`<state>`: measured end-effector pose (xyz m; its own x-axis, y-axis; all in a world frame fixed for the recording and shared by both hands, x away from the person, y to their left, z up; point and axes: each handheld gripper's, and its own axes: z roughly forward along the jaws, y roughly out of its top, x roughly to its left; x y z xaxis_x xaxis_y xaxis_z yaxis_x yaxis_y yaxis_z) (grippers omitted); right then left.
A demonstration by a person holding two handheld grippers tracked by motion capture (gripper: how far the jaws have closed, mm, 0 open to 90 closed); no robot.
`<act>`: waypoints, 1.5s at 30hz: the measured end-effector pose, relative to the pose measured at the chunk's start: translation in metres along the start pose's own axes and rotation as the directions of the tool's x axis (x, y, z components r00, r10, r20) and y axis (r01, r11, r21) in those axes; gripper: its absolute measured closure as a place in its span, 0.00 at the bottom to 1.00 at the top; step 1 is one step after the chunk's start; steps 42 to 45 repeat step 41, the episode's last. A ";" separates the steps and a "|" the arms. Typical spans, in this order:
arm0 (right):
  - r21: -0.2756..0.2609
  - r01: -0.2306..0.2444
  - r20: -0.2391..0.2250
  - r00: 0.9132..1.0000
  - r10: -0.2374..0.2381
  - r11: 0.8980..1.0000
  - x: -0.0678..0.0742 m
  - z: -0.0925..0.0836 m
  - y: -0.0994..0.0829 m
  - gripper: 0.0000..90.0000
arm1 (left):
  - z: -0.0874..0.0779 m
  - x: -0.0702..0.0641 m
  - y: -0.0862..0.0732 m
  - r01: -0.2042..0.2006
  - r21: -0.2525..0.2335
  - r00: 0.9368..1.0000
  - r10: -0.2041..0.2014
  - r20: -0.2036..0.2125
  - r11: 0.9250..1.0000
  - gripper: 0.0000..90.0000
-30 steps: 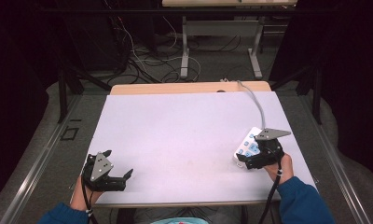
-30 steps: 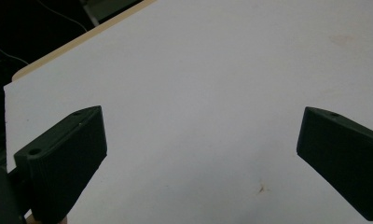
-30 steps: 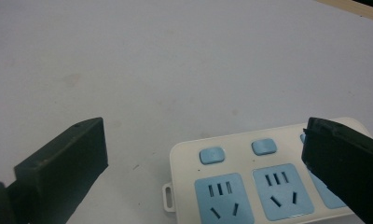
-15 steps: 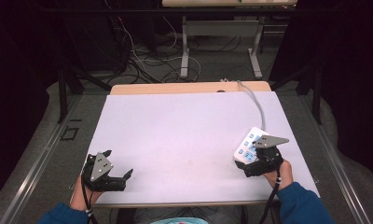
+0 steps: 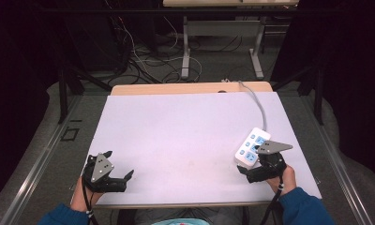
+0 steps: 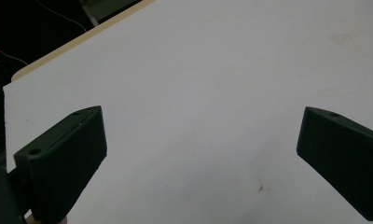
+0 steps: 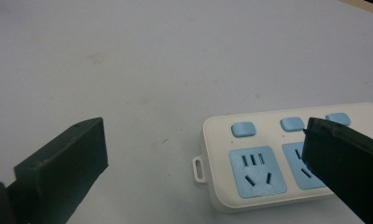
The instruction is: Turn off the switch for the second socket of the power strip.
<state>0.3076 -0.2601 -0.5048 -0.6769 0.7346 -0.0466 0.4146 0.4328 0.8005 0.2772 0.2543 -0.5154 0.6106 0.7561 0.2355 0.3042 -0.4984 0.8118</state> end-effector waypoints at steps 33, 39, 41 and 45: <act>0.021 0.034 -0.003 0.999 -0.034 0.999 0.014 -0.006 -0.011 0.00 | 0.002 -0.001 0.000 -0.001 0.012 1.000 0.000 0.011 1.000 0.01; 0.023 0.032 -0.002 0.999 -0.032 0.999 0.015 -0.006 -0.011 0.00 | 0.003 -0.001 -0.001 0.001 0.014 1.000 -0.002 0.015 1.000 0.01; 0.017 0.034 0.001 0.999 -0.034 0.999 0.015 -0.007 -0.011 0.00 | 0.003 -0.001 -0.001 0.000 0.017 1.000 0.000 0.018 1.000 0.01; 0.017 0.034 0.001 0.999 -0.034 0.999 0.015 -0.007 -0.011 0.00 | 0.003 -0.001 -0.001 0.000 0.017 1.000 0.000 0.018 1.000 0.01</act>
